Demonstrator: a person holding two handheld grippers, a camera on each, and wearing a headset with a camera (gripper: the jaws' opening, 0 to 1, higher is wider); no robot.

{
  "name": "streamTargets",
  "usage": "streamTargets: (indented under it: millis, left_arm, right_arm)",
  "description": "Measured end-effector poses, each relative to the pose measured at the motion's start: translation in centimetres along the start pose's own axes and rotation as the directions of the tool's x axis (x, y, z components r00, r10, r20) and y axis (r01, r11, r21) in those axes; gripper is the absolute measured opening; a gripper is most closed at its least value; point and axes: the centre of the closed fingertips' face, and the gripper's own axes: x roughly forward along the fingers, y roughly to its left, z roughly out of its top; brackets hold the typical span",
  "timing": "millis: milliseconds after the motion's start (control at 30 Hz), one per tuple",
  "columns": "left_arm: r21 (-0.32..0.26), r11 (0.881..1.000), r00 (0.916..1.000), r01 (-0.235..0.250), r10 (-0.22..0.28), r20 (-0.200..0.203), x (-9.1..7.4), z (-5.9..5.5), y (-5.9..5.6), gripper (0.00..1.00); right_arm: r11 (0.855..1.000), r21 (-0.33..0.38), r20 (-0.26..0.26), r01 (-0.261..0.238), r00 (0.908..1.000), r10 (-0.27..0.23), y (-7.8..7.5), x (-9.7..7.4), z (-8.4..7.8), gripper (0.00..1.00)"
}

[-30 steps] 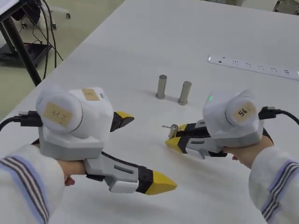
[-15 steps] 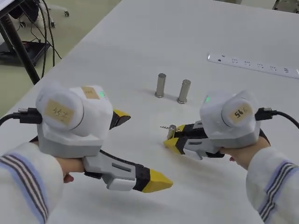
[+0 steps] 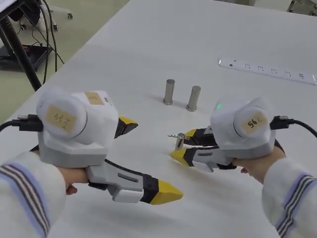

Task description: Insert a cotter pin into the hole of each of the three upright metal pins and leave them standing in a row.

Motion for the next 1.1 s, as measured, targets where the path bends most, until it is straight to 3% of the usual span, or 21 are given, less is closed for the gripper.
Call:
streamTargets:
  millis: [300, 600, 833, 1100]
  left_arm:
    - [0.017, 1.0, 0.9997, -0.007, 0.007, 0.023, -0.4, 1.2, 0.2, 0.99]
    - [0.036, 0.999, 0.9995, -0.007, 0.005, 0.031, -0.7, 2.3, 0.0, 0.99]
    - [0.032, 0.999, 0.9997, -0.001, 0.0, 0.026, -0.8, 2.5, -0.1, 0.94]
    - [0.029, 1.0, 0.9998, -0.008, 0.007, 0.02, -0.9, 2.7, -0.2, 0.93]
  right_arm:
    - [0.997, 0.037, 0.05, 0.062, 0.9967, -0.064, -0.1, -4.3, 0.9, 0.43]
    - [0.981, 0.145, 0.108, 0.131, 0.9832, -0.147, -0.1, -9.8, 1.0, 0.51]
    - [0.948, 0.254, 0.124, 0.19, 0.966, -0.227, 0.0, -13.0, 0.3, 0.62]
    - [0.912, 0.357, 0.114, 0.202, 0.9597, -0.257, 0.9, -15.2, -0.7, 0.85]
